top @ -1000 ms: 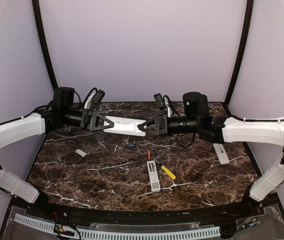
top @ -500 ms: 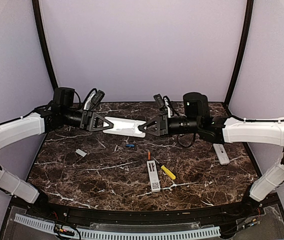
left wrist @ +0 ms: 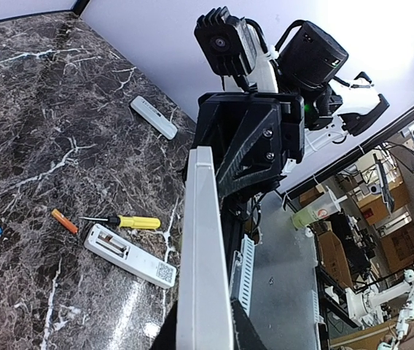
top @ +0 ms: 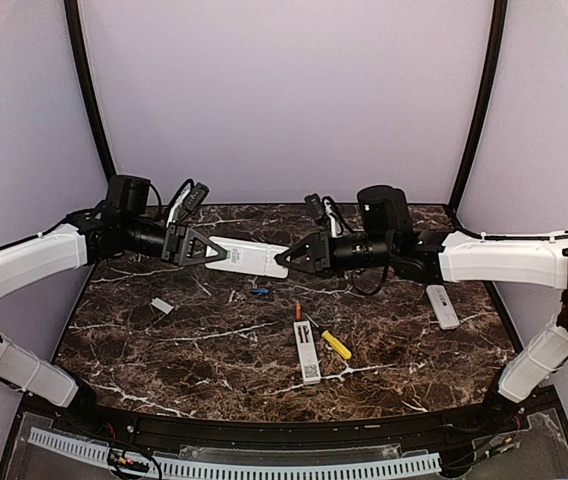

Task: Unload the batteries from the remote control
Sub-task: Remove the battery cover from the remote control.

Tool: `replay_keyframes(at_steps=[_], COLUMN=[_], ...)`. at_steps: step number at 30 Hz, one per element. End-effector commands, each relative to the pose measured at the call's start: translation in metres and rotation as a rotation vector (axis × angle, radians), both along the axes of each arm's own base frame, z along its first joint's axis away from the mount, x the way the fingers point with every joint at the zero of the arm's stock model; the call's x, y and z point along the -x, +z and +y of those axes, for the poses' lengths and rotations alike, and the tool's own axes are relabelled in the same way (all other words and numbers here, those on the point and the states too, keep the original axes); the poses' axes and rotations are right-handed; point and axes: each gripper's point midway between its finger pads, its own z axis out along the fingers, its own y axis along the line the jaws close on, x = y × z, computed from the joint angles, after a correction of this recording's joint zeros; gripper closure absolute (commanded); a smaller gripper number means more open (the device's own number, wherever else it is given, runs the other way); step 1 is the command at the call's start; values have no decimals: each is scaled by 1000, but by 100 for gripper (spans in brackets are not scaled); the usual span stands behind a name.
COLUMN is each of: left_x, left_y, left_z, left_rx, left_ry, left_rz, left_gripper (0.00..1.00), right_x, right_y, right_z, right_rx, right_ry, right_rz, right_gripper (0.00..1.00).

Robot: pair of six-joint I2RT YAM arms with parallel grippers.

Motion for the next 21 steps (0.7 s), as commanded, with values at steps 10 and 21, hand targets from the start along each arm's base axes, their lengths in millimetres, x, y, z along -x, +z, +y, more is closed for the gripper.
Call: replay_keyframes(at_steps=[10, 21], left_x=[2, 4], left_y=[11, 13], left_z=[3, 2], left_rx=[-10, 3], left_ry=[12, -1], left_rz=[-61, -55], left_gripper=[100, 100], right_x=[-16, -13], right_y=[-3, -7], right_z=[-1, 6], right_rx=[16, 4], right_ry=[-55, -12], right_rz=[25, 40], right_gripper=[73, 78])
